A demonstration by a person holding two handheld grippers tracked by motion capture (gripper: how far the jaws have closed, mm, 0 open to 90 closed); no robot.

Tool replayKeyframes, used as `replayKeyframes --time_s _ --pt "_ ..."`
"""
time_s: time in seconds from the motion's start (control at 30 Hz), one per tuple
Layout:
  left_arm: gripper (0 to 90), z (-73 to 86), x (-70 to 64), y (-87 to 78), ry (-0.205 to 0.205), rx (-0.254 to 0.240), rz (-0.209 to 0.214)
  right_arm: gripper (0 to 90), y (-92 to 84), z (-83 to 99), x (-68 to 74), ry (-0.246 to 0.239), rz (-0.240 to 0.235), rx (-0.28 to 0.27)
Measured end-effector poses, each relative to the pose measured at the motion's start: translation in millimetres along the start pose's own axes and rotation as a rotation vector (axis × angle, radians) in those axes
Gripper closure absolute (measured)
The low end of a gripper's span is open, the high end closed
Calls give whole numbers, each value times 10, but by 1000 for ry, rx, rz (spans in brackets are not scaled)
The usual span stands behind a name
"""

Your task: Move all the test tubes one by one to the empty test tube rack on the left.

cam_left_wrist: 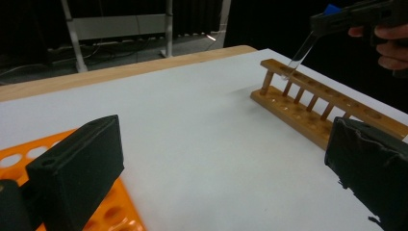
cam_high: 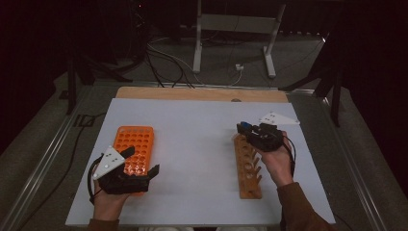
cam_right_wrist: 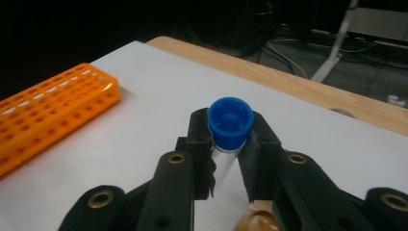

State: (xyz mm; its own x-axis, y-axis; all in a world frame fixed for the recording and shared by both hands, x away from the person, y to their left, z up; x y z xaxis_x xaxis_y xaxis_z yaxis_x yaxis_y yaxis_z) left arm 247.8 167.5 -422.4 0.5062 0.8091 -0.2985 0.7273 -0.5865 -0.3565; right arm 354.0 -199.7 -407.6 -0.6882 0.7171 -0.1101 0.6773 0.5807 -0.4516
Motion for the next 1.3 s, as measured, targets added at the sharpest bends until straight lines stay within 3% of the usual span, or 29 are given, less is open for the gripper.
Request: replayKeyframes --time_s 0.3,0.4,0.73,0.9,1.07,1.3 --pt "13 -22 -261 196 37 -5 -5 762 51 -99 290 -38 -80 2" --pt "46 -9 -370 279 46 5 22 762 68 -124 381 -45 -105 3" --pt "86 73 -700 692 104 56 52 761 144 -154 680 -82 -184 24" --pt "187 78 -806 882 138 63 40 761 156 -178 793 -102 -218 24" --pt "400 94 -869 1010 179 79 25 761 156 -197 867 -101 -248 22" --pt "623 123 -863 1083 181 97 42 761 179 -197 930 -107 -279 29"
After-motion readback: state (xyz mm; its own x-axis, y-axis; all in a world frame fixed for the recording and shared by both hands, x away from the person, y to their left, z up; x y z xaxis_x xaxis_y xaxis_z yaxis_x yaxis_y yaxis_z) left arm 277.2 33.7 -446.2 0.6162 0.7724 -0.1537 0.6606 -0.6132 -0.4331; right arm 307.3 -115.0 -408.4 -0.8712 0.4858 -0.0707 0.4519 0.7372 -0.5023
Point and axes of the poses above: each handheld gripper's, and its own axes: y roughly forward along the jaws, z roughly out of its underside, x roughly to its left, the point moved 3 cm from there along y, roughly forward along the jaws, and after that the axes turned 12 degrees about -y, right-handed, at the moved point
